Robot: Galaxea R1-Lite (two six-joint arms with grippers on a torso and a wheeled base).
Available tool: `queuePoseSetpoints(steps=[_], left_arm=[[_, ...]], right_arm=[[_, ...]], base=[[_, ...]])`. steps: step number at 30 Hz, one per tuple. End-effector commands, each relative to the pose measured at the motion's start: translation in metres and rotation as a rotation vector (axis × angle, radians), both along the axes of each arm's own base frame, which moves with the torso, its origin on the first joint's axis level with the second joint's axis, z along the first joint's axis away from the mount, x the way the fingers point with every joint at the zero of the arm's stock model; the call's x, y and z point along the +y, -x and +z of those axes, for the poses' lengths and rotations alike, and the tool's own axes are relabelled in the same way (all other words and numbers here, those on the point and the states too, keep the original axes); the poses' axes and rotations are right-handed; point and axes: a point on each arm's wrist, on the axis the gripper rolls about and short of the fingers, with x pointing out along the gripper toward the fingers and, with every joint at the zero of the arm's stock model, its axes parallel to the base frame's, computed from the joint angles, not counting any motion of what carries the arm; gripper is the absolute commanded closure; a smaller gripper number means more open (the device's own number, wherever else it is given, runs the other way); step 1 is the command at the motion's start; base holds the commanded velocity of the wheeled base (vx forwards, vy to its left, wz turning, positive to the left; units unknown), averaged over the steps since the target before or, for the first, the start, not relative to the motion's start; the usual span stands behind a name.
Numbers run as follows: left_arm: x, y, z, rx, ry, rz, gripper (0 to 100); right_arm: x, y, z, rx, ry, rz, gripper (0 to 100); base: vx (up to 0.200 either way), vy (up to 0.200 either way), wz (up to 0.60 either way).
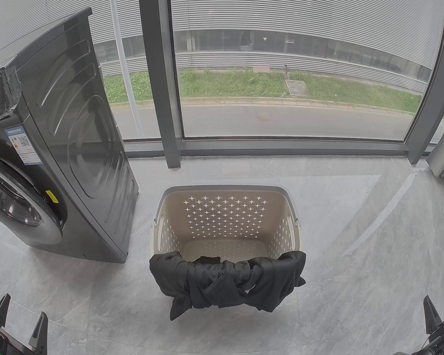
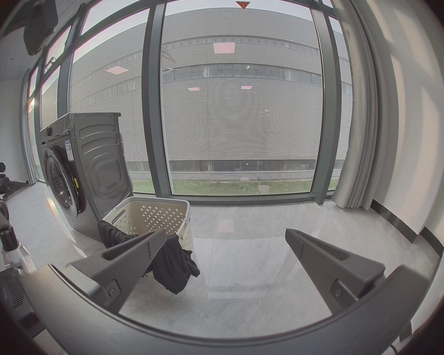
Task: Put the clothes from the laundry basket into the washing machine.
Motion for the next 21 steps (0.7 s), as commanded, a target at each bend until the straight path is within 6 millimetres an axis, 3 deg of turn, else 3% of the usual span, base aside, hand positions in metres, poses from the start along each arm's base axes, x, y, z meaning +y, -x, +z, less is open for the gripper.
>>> queuePoseSetpoints(steps=[1, 21], left_arm=[[0.0000, 0.0003, -0.0044, -0.003, 0.001, 0.001, 0], [0.0000, 0.0003, -0.0044, -0.003, -0.001, 0.001, 0]], right_arm=[[0.0000, -0.0001, -0.0052, 0.001, 0.000, 0.000, 0], [0.0000, -0.0001, -0.0052, 0.001, 0.000, 0.000, 0]], base=[[0.000, 0.200, 0.00], [0.000, 0.200, 0.00]])
